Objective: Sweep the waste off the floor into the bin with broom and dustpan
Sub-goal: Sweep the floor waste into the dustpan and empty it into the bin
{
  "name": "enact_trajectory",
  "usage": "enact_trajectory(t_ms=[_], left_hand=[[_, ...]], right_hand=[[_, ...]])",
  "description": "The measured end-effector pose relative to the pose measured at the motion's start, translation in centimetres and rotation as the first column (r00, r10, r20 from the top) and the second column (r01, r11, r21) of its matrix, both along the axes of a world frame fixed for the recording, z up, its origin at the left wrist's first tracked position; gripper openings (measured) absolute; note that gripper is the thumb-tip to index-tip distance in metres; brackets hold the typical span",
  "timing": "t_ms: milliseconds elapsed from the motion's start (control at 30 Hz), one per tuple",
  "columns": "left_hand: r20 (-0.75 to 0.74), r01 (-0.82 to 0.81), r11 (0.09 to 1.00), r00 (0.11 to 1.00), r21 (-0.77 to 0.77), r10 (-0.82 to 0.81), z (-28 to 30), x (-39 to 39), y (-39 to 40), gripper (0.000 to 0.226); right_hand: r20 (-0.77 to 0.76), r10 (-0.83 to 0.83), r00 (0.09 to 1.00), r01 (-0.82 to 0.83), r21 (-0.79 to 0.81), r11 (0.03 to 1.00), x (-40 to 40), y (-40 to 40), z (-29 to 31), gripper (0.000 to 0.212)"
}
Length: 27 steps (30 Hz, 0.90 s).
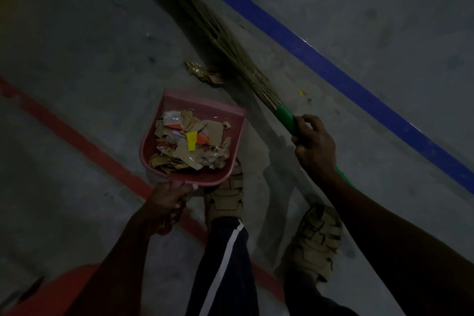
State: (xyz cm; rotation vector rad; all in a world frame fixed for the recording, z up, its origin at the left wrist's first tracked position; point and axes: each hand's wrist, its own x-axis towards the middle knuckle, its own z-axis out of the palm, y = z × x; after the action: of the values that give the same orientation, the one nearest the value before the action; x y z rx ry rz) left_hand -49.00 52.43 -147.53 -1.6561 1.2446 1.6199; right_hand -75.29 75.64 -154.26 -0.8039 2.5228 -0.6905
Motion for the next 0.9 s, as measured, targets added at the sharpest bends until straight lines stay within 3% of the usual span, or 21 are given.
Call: enact_trajectory(t_ms=[167, 467, 700, 900], left_hand=[[-0.011, -0.012, 0.998, 1.000, 0.058, 0.013, -0.9, -0.7, -1.3, 0.051], [-0.029, 0.035, 0.997, 0.999, 0.069, -0.033, -3.5, -2.9, -5.4, 0.045], [0.023, 0.115, 0.991, 0.993, 0.071, -0.117, -4.8, -4.8, -6.4, 0.045], [-0.013, 0.210, 0.976, 0.978, 0.057, -0.210, -4.7, -5.7, -5.4, 0.040]], right_hand=[[0.004, 0.034, 0.999, -0.034, 0.107, 0.994, -1.0, -1.1, -1.8, 0.051], [0.025, 0.024, 0.999, -0.027, 0.138, 0.990, -2.5, -0.8, -3.2, 0.052], [0.045, 0.286, 0.957, -0.288, 0.062, 0.956, -1.7, 0.6, -2.2, 0.052], [-0.008, 0.223, 0.975, -0.223, -0.005, 0.975, 0.1, 4.1, -0.6, 0.043]])
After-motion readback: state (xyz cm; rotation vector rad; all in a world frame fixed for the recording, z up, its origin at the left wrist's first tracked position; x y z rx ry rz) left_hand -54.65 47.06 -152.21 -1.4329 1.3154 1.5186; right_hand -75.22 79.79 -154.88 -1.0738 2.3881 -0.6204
